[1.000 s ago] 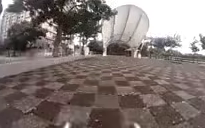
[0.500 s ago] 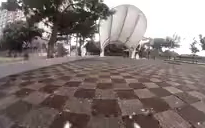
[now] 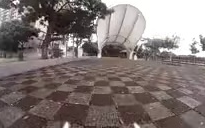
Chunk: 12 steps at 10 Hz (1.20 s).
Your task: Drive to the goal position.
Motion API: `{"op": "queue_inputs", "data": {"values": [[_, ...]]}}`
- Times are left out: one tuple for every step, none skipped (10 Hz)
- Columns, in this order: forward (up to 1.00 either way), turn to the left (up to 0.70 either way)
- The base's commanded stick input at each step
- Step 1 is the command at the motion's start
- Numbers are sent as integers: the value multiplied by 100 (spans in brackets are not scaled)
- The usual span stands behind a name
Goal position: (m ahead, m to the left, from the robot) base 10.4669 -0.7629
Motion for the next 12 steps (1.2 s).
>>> {"op": "queue_inputs", "data": {"values": [[100, 0], [100, 0], [100, 0], [100, 0], [100, 0], [100, 0], [100, 0], [100, 0], [100, 0], [100, 0], [100, 0], [100, 0]]}}
